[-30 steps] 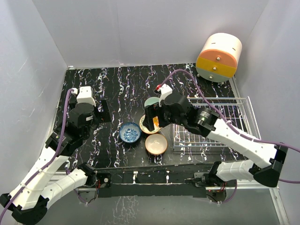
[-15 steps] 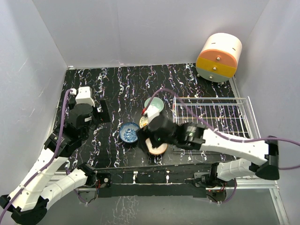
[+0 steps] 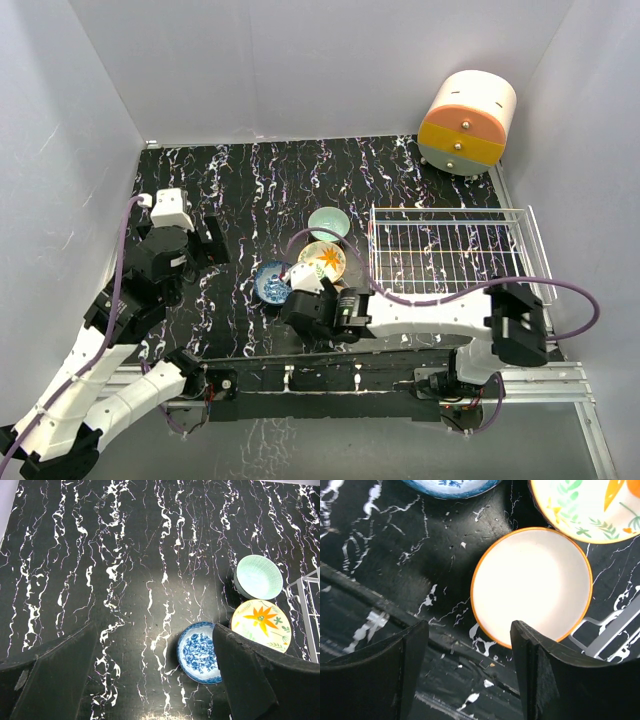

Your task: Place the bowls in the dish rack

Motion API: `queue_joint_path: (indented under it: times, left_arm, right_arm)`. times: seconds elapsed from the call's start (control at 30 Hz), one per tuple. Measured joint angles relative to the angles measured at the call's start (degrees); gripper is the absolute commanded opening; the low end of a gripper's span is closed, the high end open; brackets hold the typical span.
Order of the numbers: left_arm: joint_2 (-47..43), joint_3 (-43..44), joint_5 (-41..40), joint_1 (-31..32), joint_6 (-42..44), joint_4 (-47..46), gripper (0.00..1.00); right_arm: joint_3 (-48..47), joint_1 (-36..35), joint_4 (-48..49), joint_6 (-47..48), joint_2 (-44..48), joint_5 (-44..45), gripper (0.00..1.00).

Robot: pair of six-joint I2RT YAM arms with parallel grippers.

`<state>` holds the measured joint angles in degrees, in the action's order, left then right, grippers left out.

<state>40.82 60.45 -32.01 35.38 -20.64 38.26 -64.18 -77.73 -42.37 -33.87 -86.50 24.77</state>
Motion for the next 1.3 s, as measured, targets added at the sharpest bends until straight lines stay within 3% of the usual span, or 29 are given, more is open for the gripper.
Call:
queue_joint_path:
  times: [0.13, 0.4, 0.7, 0.9, 1.03, 1.3]
  left_arm:
    - [-0.26, 0.00, -0.02, 0.02, -0.02, 0.07, 0.97]
    - [-1.22, 0.00, -0.17, 0.02, -0.02, 1.16, 0.97]
    - [-1.99, 0.00, -0.44, 0.00, -0.24, 2.56, 0.97]
    - [-2.21, -0.02, -0.46, 0.00, -0.46, 3.02, 0.97]
    - [-2.51, -0.02, -0.50, 0.00, -0.74, 3.34, 0.97]
    - [-3.02, -0.07, -0.59, 0.00, -1.18, 3.96, 0.97]
  right_arm:
    - [0.00, 0.00, 1.03, 0.76, -4.98, 1.77, 0.63]
    - [-0.02, 0.17, 4.17, 2.12, -7.80, 3.93, 0.45]
    - [0.02, 0.92, 7.10, 2.95, -12.09, 4.96, 0.42]
    - [1.03, 2.60, 9.66, 3.56, -12.13, 5.05, 0.32]
    - [2.25, 3.65, 10.73, 3.78, -12.31, 4.74, 0.30]
    - [4.09, 3.91, 12.90, 3.82, -13.14, 4.00, 0.13]
